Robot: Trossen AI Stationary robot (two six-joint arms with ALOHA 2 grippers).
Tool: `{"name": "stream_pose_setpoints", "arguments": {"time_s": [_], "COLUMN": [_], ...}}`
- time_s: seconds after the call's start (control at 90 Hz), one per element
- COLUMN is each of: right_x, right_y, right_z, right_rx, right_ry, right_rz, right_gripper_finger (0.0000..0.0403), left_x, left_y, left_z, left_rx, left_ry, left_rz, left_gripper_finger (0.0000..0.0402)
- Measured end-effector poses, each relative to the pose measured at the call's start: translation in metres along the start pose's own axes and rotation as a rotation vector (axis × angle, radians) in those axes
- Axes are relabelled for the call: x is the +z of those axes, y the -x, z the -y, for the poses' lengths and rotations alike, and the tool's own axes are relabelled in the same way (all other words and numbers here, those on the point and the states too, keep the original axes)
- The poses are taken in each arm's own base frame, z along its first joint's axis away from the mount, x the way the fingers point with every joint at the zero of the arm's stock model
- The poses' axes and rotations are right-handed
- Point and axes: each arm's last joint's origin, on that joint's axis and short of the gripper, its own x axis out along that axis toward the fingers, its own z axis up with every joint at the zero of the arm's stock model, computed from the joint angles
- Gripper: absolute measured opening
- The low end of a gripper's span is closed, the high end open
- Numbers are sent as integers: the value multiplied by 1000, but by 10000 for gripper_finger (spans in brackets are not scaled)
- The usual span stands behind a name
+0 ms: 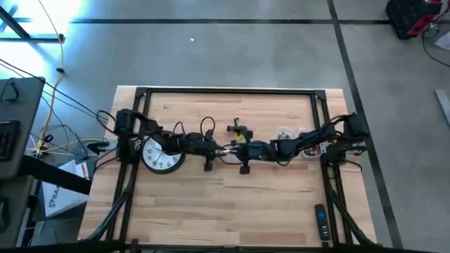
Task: Insert battery
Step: Insert the white battery case into the black flashlight
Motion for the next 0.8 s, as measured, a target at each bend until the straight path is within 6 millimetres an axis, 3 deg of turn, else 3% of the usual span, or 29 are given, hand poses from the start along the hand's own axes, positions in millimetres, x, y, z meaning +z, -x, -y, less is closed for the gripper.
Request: {"name": "stream_pose_setpoints", "arguments": {"time_s": [0.433,0.8], "right_x": [9,28], "right_y": [2,12], "right_z": [0,-13], "right_rx": [-41,-179], "right_ry": [195,535], "right_rz": [116,227], "right_gripper_finger": [153,145], "left_x": [42,76], "left_y": [33,61], "left_z": [-5,-5], "left_rx": [8,-79], "left_ry": [-78,-69], "left_rz": [2,128], "left_gripper_finger": [72,72]}}
